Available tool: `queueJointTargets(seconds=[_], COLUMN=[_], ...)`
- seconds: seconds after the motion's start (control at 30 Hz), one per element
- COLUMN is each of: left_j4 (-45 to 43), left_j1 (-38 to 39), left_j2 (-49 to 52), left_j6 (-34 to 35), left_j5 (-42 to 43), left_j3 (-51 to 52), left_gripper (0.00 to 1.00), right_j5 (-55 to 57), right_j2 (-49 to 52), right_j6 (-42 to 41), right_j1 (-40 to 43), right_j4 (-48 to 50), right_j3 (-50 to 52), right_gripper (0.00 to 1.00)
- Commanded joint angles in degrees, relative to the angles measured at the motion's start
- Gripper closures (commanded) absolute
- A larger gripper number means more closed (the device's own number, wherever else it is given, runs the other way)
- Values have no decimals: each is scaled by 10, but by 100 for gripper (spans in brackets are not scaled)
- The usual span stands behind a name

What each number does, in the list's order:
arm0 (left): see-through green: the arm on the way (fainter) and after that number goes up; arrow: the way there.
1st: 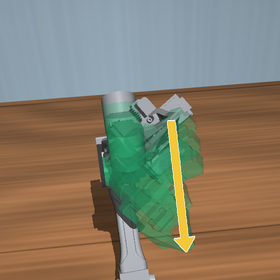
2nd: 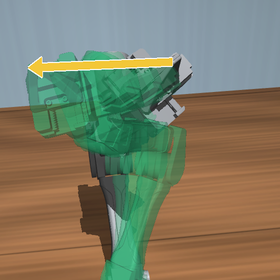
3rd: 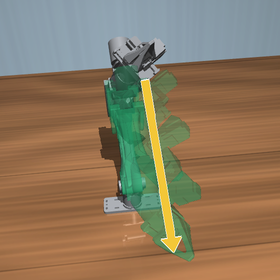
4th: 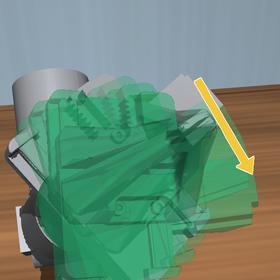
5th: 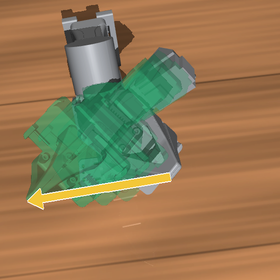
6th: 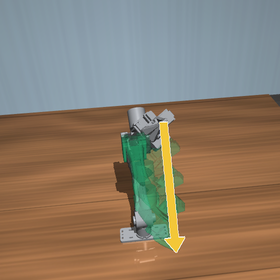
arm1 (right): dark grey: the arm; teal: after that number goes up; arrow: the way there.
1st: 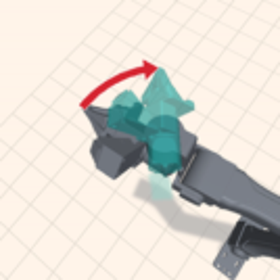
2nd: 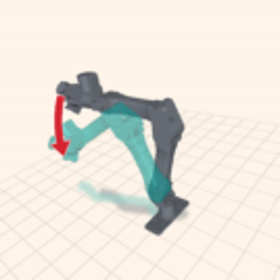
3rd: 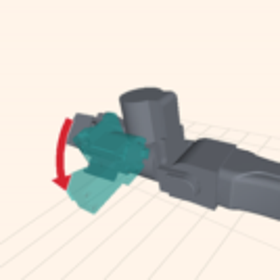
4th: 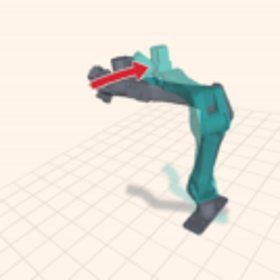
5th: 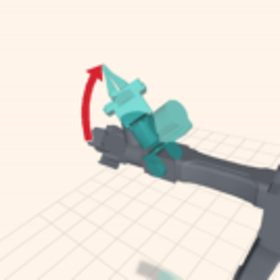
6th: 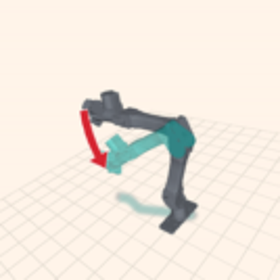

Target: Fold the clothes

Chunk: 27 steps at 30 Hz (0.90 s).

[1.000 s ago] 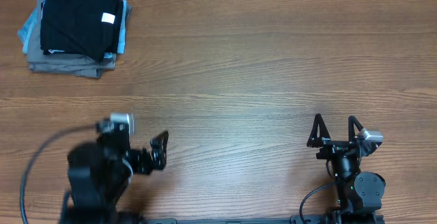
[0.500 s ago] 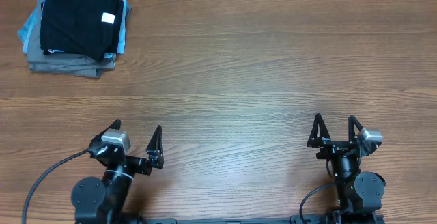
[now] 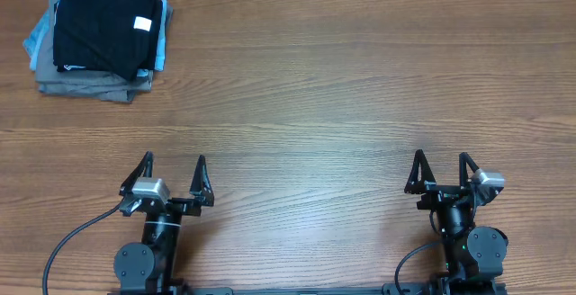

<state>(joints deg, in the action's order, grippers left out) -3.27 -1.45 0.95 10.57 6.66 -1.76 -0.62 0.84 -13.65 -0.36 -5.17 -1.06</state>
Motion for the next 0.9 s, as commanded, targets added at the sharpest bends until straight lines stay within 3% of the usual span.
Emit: queueJointTargets(seconds=[0.0,0.17,0.33,0.87], left_j4=[3,68,73,73], left_j1=[3,-2,-5,-4], left_j2=[-8,-8,-8,-7], left_j6=[5,1,-48,-48], left_j5=[-64,-126,-117,-117], left_j3=[16,15,15,15], left_gripper=[0,0,0,0], right_j5=[1,1,1,1], right_j2=[-7,-7,-7,-7], right_j6=[2,2,2,2], right_j1=[4,4,4,4], right_j4=[3,3,3,3], right_j3=[6,6,6,6], right_gripper=[0,0,0,0])
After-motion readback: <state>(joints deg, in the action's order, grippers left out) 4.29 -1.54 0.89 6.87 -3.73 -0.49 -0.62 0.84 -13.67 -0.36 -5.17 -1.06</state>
